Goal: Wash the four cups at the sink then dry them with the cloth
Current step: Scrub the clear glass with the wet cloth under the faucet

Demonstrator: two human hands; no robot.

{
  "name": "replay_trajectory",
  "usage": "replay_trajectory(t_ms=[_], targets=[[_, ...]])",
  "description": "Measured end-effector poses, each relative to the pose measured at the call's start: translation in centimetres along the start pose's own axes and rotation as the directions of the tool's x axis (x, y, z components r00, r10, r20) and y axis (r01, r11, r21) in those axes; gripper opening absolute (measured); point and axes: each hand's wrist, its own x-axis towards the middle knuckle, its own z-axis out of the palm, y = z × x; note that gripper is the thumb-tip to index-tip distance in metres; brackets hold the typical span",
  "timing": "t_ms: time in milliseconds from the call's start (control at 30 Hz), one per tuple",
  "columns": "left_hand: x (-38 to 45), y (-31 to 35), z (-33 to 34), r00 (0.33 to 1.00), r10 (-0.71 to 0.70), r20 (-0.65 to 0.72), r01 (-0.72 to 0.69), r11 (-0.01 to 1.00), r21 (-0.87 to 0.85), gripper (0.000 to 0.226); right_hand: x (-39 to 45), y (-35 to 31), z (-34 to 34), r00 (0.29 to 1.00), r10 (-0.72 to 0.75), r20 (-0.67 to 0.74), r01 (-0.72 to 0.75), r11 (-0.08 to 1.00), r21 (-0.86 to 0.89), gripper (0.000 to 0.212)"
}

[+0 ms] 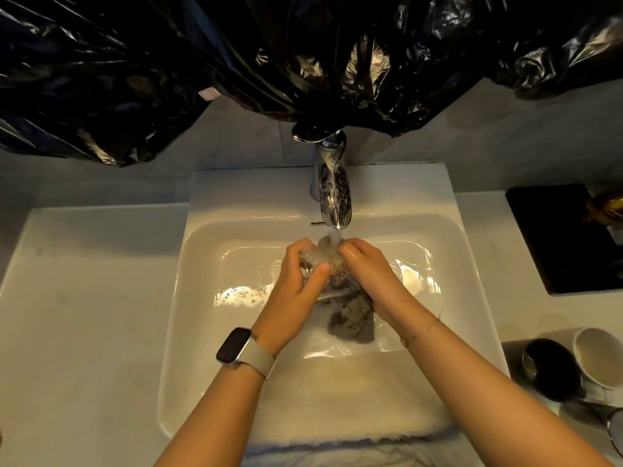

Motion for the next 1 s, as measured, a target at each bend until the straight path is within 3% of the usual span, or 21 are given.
replay_trajectory(t_ms=[100, 167, 267, 333, 400, 467, 533, 600, 667, 733, 833, 900, 933, 1000], targets=[[0.4, 0.6, 0.0, 0.936, -0.328, 0.130, 0.351, 0.903, -0.248, 0.059, -0.9, 0.8, 0.8, 0.951, -0.271, -0.150, 0.258, 0.961, -0.104, 0.014], [0.9, 1.3, 0.1, 0.894, -0.422, 0.150, 0.446, 0.812, -0.377, 0.067, -1.5, 1.1, 1.2, 0.895, -0.412, -0.169, 0.392, 0.909, -0.141, 0.017], [1.4, 1.9, 0.7, 0.941, -0.336, -0.039, 0.310, 0.904, -0.295, 0.044, -1.6, 0.3, 1.4, 0.889, -0.422, -0.180, 0.413, 0.907, -0.085, 0.006], [1.2, 1.5, 1.0, 0.975, -0.090, -0.202, 0.071, 0.992, -0.101, 0.028, -1.2, -0.8, 1.0, 0.961, -0.230, -0.154, 0.237, 0.971, 0.028, 0.007], [1.0, 0.7, 1.0, 0.974, 0.108, -0.200, -0.101, 0.994, 0.043, 0.037, -0.6, -1.4, 0.6, 0.998, -0.012, -0.064, 0.019, 0.993, 0.117, 0.020], [1.0, 0.7, 0.9, 0.985, 0.100, -0.143, -0.102, 0.995, -0.010, 0.044, -0.7, -1.4, 0.9, 0.996, 0.012, -0.090, -0.001, 0.992, 0.129, 0.025], [1.2, 1.0, 0.2, 0.996, -0.082, -0.036, 0.075, 0.985, -0.158, 0.042, -1.2, -0.8, 1.3, 0.975, -0.122, -0.187, 0.141, 0.986, 0.088, 0.020], [1.7, 1.5, -0.8, 0.944, -0.301, 0.134, 0.326, 0.913, -0.244, 0.057, -1.6, 0.2, 1.6, 0.915, -0.324, -0.240, 0.322, 0.946, -0.051, 0.017], [2.0, 1.8, -1.0, 0.903, -0.396, 0.165, 0.427, 0.864, -0.268, 0.064, -2.0, 0.6, 1.9, 0.846, -0.479, -0.235, 0.451, 0.877, -0.163, 0.014], [2.1, 1.9, -0.6, 0.935, -0.349, 0.064, 0.352, 0.889, -0.293, 0.046, -2.1, -0.1, 2.1, 0.844, -0.479, -0.242, 0.455, 0.878, -0.151, 0.009], [1.2, 1.3, 0.3, 0.992, -0.054, -0.112, 0.046, 0.996, -0.071, 0.017, -1.1, -1.0, 1.5, 0.965, -0.197, -0.176, 0.202, 0.979, 0.015, 0.019], [0.8, 0.1, 0.4, 0.986, 0.119, -0.114, -0.107, 0.989, 0.106, 0.026, -0.4, -1.0, 0.9, 0.997, -0.036, -0.066, 0.043, 0.993, 0.107, 0.033], [0.7, -0.2, 0.4, 0.987, 0.140, -0.083, -0.130, 0.984, 0.121, 0.034, -0.4, -0.9, 0.8, 0.997, -0.017, -0.069, 0.026, 0.992, 0.127, 0.033], [0.7, -0.1, 0.3, 0.998, 0.052, -0.025, -0.052, 0.998, 0.021, 0.039, -0.8, -0.5, 1.0, 0.982, -0.096, -0.165, 0.112, 0.990, 0.088, 0.027]])
